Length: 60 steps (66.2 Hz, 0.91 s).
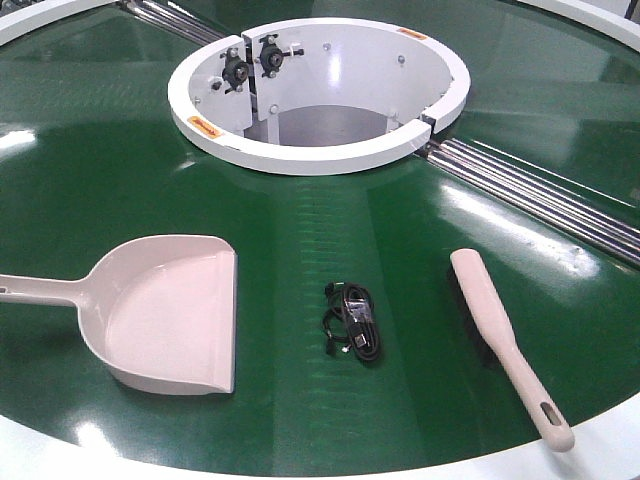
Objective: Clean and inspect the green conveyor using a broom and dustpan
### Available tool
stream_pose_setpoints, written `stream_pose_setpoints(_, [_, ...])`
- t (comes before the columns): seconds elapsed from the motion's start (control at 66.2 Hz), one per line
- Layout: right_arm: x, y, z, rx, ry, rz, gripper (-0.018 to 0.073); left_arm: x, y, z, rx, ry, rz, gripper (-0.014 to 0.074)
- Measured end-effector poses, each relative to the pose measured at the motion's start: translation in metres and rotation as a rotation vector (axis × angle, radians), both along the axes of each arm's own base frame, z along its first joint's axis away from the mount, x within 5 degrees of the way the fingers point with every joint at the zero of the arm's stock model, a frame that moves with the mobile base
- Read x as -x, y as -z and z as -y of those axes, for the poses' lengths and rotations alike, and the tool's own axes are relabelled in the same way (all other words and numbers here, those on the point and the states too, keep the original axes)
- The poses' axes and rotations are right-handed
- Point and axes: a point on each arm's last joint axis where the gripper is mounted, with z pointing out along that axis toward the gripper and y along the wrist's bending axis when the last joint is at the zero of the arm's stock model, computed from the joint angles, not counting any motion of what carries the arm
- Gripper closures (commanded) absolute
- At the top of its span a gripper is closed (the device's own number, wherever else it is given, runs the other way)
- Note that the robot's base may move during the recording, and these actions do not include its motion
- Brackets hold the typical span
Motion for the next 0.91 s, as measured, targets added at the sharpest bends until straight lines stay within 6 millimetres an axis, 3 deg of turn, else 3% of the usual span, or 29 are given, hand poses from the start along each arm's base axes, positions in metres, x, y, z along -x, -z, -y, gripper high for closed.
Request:
stream_pose_setpoints(0.438, [0.0, -0.004, 0.0, -0.04, 0.001, 0.04, 0.056, 0.0, -0.002, 0.001, 0.05, 0.005, 0.026, 0.0603])
stream_pose_setpoints(0.725, [0.001, -0.011, 0.002, -0.111, 0.005, 0.115, 0.056, 0.0, -0.023, 0.002, 0.065, 0.022, 0.257, 0.0603])
stream_pose_setpoints(0.785, [0.003, -0.02, 0.002, -0.114, 0.003, 0.138, 0.056, 0.001, -0.031, 0.002, 0.066, 0.027, 0.341, 0.0603])
stream_pose_setpoints(0.906, [0.012, -0.058, 0.001, -0.065, -0.003, 0.222, 0.056, 0.007, -0.057, 0.002, 0.067, 0.034, 0.473, 0.0603])
